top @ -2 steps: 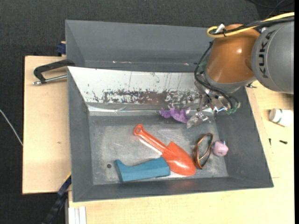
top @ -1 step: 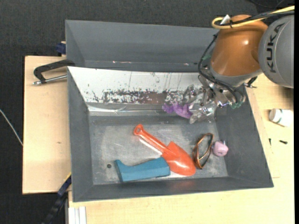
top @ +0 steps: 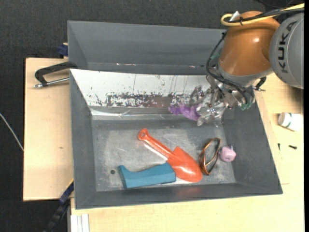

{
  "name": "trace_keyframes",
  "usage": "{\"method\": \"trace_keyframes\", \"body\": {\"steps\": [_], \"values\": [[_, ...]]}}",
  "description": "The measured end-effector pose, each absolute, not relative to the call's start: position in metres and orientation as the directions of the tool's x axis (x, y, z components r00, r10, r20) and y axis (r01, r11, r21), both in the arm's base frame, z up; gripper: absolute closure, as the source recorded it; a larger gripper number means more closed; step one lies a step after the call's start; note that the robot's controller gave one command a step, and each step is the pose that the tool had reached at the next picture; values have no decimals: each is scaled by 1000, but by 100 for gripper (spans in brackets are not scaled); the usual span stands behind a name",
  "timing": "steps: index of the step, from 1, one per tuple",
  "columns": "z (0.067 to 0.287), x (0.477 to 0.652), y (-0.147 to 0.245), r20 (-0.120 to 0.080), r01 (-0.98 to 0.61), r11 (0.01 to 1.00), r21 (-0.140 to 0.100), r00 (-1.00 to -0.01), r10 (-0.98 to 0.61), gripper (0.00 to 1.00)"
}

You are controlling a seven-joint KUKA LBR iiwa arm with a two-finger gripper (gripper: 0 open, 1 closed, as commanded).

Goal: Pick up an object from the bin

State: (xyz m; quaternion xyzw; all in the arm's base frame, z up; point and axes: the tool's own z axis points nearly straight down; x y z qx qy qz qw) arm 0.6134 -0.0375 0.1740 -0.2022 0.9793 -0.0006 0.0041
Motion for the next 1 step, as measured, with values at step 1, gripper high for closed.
{"method": "trace_keyframes", "body": {"steps": [1], "values": [[185, 614, -37, -8, -398, 918, -3, -918, -398, 100]]}}
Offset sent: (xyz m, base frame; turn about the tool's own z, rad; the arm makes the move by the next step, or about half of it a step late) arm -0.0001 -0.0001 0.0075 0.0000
